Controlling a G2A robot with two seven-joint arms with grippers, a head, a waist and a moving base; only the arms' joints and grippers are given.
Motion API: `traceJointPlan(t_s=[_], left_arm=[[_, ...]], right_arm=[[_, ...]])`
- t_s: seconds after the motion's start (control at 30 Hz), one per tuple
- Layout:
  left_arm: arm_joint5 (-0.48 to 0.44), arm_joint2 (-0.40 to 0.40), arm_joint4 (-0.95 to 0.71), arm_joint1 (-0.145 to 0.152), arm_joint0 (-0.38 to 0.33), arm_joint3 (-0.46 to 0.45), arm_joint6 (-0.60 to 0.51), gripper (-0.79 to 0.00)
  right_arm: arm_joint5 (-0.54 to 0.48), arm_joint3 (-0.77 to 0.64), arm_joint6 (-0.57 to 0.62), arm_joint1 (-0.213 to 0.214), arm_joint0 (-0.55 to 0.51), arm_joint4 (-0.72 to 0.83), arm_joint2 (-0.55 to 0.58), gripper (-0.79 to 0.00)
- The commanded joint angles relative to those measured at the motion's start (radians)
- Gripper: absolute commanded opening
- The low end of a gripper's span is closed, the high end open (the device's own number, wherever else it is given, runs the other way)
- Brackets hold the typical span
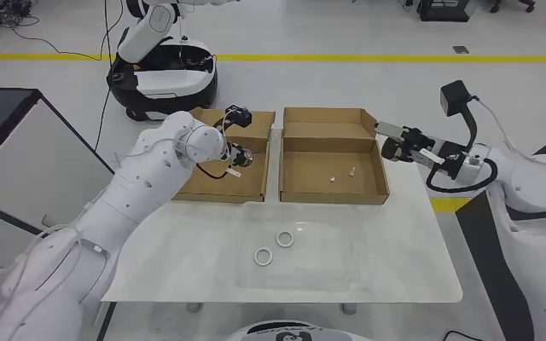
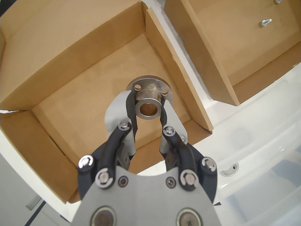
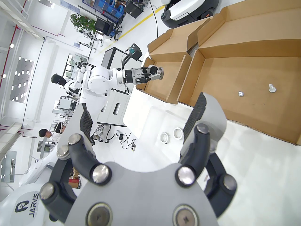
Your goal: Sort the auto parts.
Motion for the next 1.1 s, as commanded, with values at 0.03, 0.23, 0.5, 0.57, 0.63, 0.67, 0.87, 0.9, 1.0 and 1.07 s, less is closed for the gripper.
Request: traceJointPlan(t_s=[0.03,0.23,0.5,0.57,0.63,0.67,0.87,0.9,1.0,1.07], left_arm=[[-0.014,0.018,0.028,-0.009,-0.003,0.036,-0.005,-0.785],[-0.035,0.04,0.048,-0.026,-0.005,0.094,-0.004,-0.785],[-0.054,0.067,0.116,-0.042,-0.002,0.131,-0.013,-0.785],[-0.059,0.072,0.129,-0.045,-0.002,0.134,-0.017,-0.785],[-0.06,0.078,0.146,-0.048,0.0,0.14,-0.021,-0.785],[-0.061,0.079,0.15,-0.05,0.002,0.143,-0.02,-0.785],[-0.066,0.082,0.157,-0.06,0.015,0.161,-0.022,-0.785],[-0.067,0.082,0.159,-0.061,0.016,0.163,-0.022,-0.785],[-0.068,0.079,0.162,-0.065,0.019,0.174,-0.019,-0.6],[-0.066,0.076,0.164,-0.068,0.02,0.178,-0.018,-0.148]], right_arm=[[0.0,0.0,0.0,0.0,0.0,0.0,0.0,0.0],[0.0,0.0,0.0,0.0,0.0,0.0,0.0,0.0],[0.0,0.0,0.0,0.0,0.0,0.0,0.0,0.0],[0.0,0.0,0.0,0.0,0.0,0.0,0.0,0.0],[0.0,0.0,0.0,0.0,0.0,0.0,0.0,0.0],[0.0,0.0,0.0,0.0,0.0,0.0,0.0,0.0],[0.0,0.0,0.0,0.0,0.0,0.0,0.0,0.0],[0.0,0.0,0.0,0.0,0.0,0.0,0.0,0.0],[0.0,0.0,0.0,0.0,0.0,0.0,0.0,0.0],[0.0,0.0,0.0,0.0,0.0,0.0,0.0,0.0]])
